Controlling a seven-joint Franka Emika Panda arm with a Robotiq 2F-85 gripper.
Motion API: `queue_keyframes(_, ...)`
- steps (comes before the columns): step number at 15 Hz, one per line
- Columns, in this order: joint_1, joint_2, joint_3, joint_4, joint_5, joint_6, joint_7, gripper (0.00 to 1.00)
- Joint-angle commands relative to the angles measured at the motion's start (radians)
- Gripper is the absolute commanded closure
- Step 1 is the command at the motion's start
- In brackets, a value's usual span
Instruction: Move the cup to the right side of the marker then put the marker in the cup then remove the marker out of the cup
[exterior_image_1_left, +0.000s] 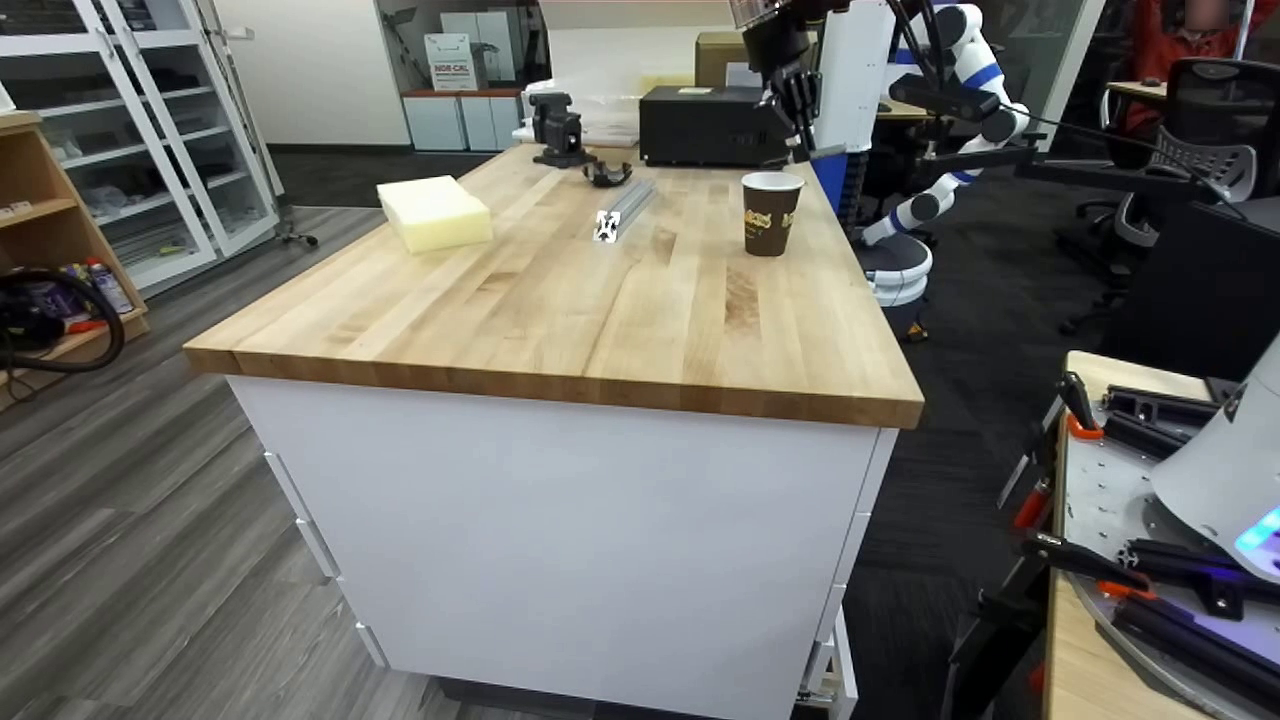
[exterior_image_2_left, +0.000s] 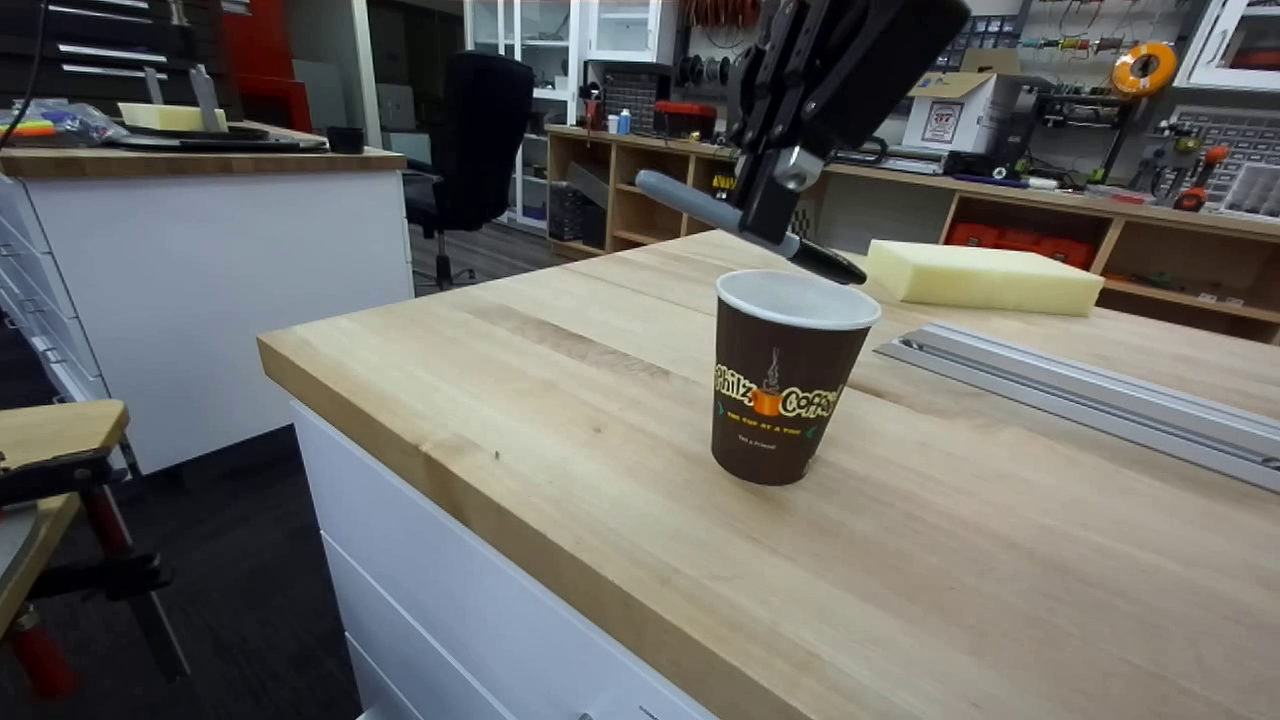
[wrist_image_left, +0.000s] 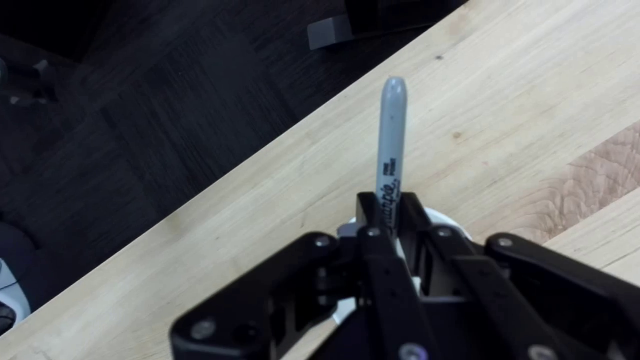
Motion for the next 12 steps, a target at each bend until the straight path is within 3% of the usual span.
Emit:
queue_keyframes(1, -0.014, 0.047, -0.002, 0.078, 0.028, -0.075, -0.036, 0.97)
queue_keyframes(5, -0.018, 0.071, -0.001, 0.106, 0.034, -0.100, -0.040, 0.97)
queue_keyframes(6, -0.018, 0.076, -0.001, 0.114, 0.035, -0.105, -0.039, 0.62)
queue_keyframes(8, -0.018, 0.079, -0.001, 0.122, 0.035, -0.097, -0.037, 0.56)
queue_keyframes(12, -0.009, 0.046, -0.002, 0.105, 0.013, -0.015, -0.017, 0.30)
